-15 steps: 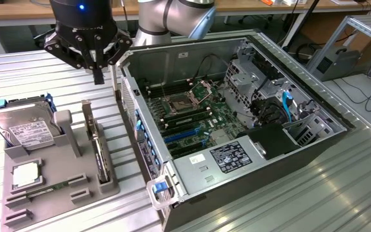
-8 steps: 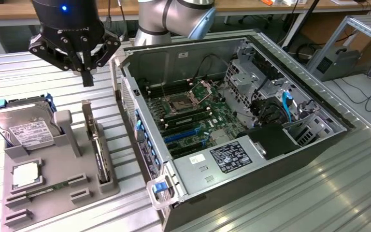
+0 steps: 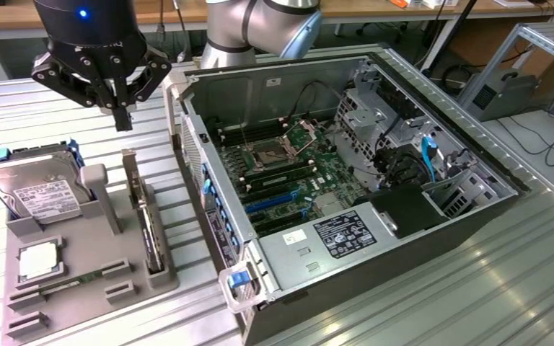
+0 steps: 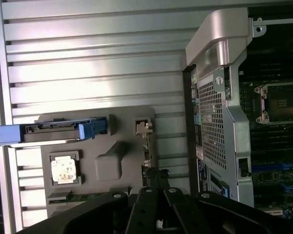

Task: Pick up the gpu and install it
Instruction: 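Reach for the gpu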

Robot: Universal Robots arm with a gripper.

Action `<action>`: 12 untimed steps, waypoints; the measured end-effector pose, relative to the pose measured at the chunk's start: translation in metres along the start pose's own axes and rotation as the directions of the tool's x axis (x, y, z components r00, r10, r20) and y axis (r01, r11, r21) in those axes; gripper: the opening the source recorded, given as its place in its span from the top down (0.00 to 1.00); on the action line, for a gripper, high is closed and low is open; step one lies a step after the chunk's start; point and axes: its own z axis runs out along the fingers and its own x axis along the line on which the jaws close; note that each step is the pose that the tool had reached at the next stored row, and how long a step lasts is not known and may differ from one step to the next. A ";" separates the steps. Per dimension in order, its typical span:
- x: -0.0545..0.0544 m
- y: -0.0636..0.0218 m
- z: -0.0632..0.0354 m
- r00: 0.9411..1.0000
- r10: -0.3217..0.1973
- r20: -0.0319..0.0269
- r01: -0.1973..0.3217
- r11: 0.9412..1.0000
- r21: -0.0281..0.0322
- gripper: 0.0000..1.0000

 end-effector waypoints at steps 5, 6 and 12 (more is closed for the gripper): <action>0.000 0.0000 -0.0001 1.000 0.000 0.000 0.000 1.000 0.000 0.89; 0.000 0.0000 -0.0001 1.000 0.000 0.000 0.000 1.000 0.000 0.89; 0.000 -0.0028 -0.0002 1.000 0.000 0.000 0.000 1.000 0.000 0.89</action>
